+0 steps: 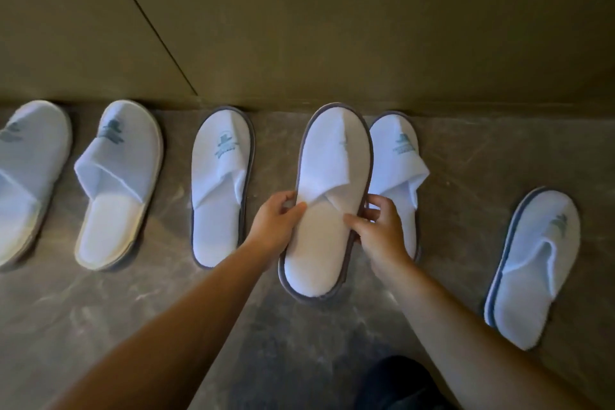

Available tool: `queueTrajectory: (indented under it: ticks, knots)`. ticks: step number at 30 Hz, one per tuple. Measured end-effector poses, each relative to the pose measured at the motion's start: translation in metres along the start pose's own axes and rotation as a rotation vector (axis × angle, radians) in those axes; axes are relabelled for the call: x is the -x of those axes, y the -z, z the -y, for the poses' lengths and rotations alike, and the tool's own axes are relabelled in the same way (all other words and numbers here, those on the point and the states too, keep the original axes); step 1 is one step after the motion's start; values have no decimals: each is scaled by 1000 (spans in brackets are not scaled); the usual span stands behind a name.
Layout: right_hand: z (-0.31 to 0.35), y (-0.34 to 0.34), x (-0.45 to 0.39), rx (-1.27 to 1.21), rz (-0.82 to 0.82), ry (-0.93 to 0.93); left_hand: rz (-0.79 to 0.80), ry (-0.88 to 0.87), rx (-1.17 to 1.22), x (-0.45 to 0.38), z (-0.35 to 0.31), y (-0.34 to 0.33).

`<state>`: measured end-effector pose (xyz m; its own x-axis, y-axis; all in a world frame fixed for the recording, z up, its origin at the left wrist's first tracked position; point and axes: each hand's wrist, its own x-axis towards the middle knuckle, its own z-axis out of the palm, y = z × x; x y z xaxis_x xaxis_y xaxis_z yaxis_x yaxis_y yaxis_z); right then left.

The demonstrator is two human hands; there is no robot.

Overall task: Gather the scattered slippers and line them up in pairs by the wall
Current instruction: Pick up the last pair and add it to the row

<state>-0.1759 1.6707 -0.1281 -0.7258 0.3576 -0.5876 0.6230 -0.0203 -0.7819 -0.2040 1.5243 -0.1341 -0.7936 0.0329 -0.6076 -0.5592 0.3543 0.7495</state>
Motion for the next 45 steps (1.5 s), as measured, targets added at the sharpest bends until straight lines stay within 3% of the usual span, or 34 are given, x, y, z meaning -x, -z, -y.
queueTrajectory:
  ticks: [11,16,22,26,33,45]
  knots:
    - [-16,-39,-36,211,-58,48,-350,-78,-493,12,50,67]
    - [-27,-40,-32,478,-68,164,-265,77,-604,-5,67,76]
    - [-53,-53,10,761,-51,220,-225,129,-705,-11,75,68]
    - [-63,-76,19,813,-4,168,-196,107,-761,-10,82,71]
    - [-66,-91,11,791,-80,98,-211,15,-769,-9,90,72]
    - [-72,-74,12,813,-140,150,-205,-12,-753,-9,92,74]
